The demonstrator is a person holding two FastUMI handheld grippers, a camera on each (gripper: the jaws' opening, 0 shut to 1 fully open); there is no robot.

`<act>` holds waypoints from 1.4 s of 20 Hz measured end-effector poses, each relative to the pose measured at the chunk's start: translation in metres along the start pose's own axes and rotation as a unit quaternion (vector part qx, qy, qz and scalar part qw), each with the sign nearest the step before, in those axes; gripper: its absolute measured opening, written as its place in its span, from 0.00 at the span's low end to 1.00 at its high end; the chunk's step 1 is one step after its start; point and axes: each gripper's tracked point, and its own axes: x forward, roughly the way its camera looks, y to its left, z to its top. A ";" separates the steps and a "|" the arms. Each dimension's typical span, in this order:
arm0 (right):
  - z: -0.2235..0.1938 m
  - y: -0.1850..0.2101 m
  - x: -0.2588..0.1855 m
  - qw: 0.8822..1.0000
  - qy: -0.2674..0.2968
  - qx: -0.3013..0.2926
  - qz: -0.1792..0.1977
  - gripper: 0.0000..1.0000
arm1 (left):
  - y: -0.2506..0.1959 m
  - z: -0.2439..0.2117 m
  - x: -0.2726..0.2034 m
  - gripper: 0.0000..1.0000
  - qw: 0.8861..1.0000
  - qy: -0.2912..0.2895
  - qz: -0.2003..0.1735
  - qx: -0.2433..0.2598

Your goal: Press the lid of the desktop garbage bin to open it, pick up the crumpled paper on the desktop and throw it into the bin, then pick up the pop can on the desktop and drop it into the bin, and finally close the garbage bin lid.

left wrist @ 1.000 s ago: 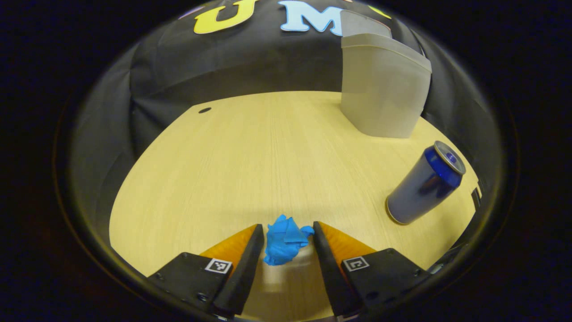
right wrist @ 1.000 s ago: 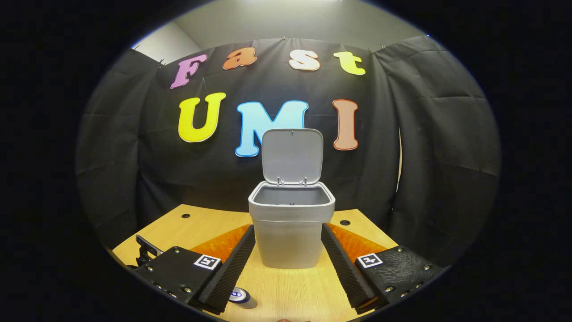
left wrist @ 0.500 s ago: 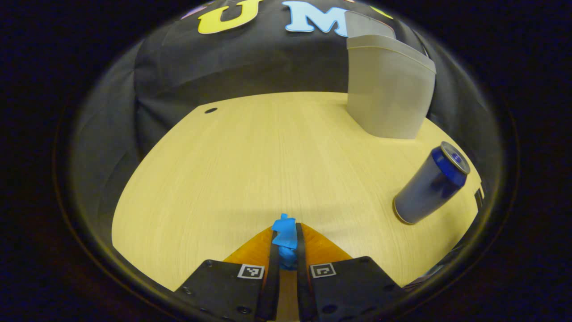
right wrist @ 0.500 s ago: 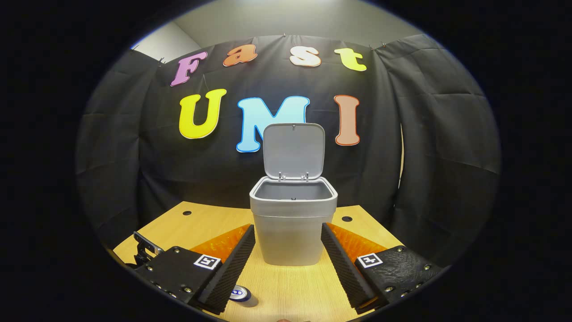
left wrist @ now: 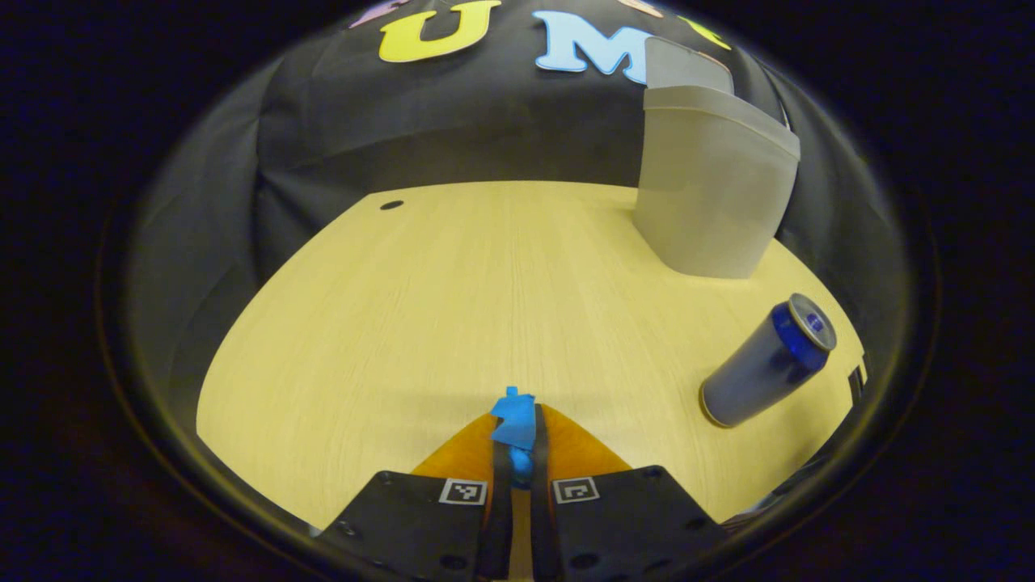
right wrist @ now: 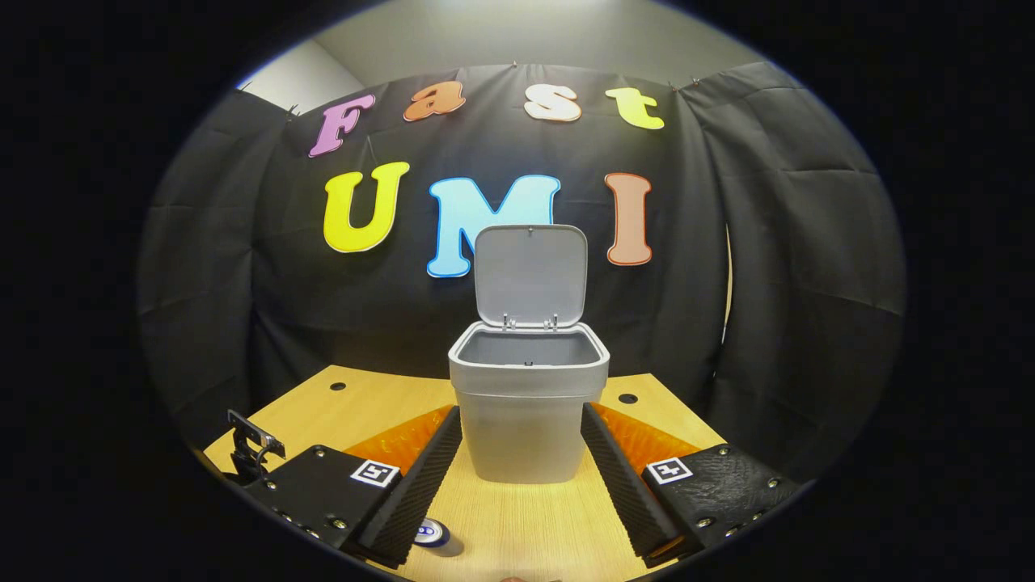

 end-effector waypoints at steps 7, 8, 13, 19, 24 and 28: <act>0.001 -0.014 -0.002 1.000 -0.011 0.013 -0.005 0.96 | -0.019 0.066 -0.025 0.15 0.997 -0.070 -0.016 0.002; 0.002 -0.017 -0.002 1.000 -0.013 0.017 -0.008 0.95 | -0.022 0.076 -0.028 0.15 0.997 -0.078 -0.019 -0.003; 0.006 -0.036 -0.002 0.999 -0.026 0.039 -0.027 0.92 | -0.043 0.137 -0.053 0.16 0.990 -0.130 -0.044 -0.020; 0.007 -0.045 -0.001 0.998 -0.034 0.042 -0.034 0.95 | -0.082 0.203 -0.078 0.16 0.979 -0.187 -0.080 -0.026; 0.011 -0.051 0.001 0.998 -0.042 0.038 -0.033 0.95 | -0.120 0.254 -0.095 0.17 0.968 -0.228 -0.107 -0.003; 0.014 -0.055 0.005 0.998 -0.046 0.045 -0.027 0.95 | -0.149 0.284 -0.098 0.17 0.960 -0.247 -0.130 0.005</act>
